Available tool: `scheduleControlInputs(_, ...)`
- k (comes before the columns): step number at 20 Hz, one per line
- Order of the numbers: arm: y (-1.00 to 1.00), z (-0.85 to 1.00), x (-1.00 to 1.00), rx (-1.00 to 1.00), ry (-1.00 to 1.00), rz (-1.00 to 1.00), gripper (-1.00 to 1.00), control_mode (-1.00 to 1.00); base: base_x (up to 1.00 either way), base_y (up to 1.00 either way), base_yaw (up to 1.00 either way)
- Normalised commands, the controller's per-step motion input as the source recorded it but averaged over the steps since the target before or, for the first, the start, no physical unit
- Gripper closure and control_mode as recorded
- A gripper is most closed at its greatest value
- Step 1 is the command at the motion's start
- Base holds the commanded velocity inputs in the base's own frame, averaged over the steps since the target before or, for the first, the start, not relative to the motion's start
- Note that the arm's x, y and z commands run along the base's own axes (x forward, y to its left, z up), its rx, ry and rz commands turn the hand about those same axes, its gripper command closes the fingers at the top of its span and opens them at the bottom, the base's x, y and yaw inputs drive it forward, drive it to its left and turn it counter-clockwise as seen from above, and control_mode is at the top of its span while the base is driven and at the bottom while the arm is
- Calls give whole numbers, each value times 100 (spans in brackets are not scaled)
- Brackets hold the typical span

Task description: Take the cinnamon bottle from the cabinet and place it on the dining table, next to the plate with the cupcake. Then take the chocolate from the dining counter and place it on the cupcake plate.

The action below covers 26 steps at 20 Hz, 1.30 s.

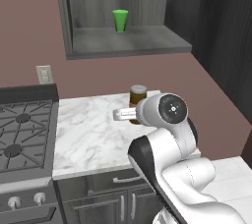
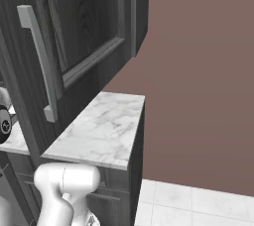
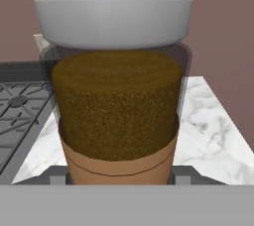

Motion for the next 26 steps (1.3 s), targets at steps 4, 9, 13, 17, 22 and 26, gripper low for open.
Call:
scheduleControlInputs(4,0,0,0,0,0,0,100,-100,0,0,0)
scheduleControlInputs(9,0,0,0,0,0,0,100,100,0,0,0)
scheduleControlInputs(13,0,0,0,0,0,0,100,100,0,0,0)
scheduleControlInputs(17,0,0,0,0,0,0,100,100,0,0,0)
scheduleControlInputs(22,0,0,0,0,0,0,100,100,-27,0,1)
scheduleControlInputs(26,0,0,0,0,0,0,100,100,-75,2,14)
